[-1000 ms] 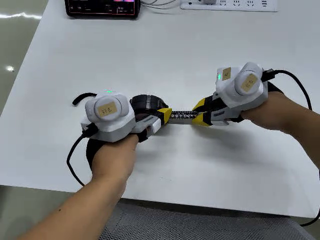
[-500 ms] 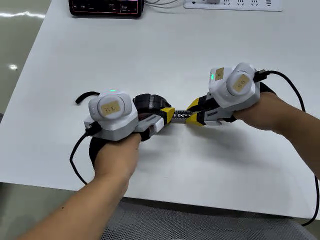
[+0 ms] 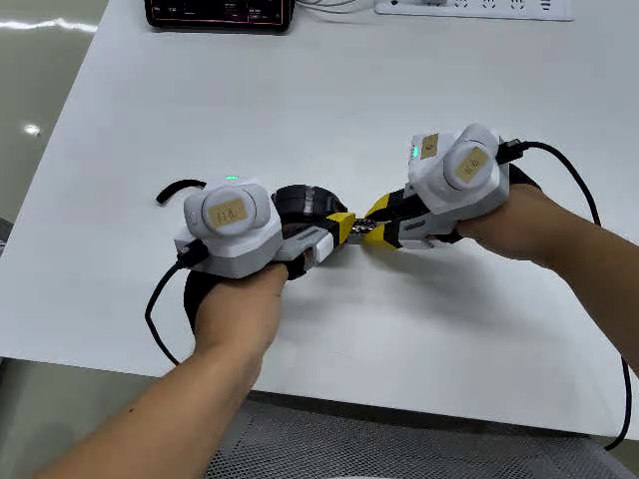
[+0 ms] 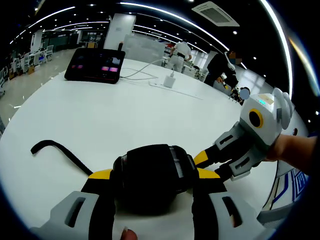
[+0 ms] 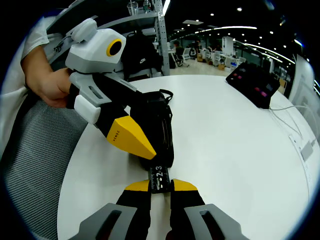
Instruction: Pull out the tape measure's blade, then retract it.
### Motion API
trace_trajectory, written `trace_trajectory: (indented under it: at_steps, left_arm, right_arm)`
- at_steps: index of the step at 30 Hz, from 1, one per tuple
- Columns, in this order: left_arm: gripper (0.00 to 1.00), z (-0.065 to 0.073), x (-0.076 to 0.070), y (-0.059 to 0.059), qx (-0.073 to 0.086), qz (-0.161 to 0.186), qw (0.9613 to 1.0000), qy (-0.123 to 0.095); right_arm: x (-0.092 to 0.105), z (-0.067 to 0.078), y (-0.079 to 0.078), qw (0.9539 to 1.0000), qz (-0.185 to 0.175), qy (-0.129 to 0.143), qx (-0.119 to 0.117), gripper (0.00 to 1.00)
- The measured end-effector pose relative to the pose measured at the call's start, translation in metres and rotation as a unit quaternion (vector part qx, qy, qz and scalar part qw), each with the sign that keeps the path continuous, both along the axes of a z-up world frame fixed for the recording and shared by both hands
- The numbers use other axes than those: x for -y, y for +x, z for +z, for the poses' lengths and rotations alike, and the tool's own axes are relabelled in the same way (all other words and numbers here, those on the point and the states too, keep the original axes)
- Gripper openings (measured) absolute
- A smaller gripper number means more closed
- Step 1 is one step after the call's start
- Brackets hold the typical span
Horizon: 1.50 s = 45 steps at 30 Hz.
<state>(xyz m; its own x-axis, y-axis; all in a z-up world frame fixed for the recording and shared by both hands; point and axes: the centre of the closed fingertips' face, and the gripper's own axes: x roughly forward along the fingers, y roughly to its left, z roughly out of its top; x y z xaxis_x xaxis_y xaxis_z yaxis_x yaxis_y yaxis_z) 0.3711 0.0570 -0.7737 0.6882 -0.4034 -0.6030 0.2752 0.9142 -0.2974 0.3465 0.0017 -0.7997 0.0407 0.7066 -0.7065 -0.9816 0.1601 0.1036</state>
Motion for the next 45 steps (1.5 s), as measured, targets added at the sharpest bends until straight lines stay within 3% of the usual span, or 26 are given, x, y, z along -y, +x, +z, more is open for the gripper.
trace_trajectory:
  at_steps: [16,34,45]
  left_arm:
    - [0.58,0.0,0.0,0.0,0.0,0.001,1.0,-0.002]
    - [0.59,0.0,0.0,0.0,-0.001,0.001,1.0,-0.002]
    - [0.6,0.0,0.001,-0.001,-0.016,-0.003,0.9999,-0.006]
  right_arm:
    - [-0.015,0.0,0.001,1.0,0.006,0.005,0.001,0.1]
    - [-0.014,0.0,0.001,1.0,0.0,0.003,-0.002,0.12]
    - [-0.013,0.001,0.001,0.9998,-0.014,0.006,-0.011,0.17]
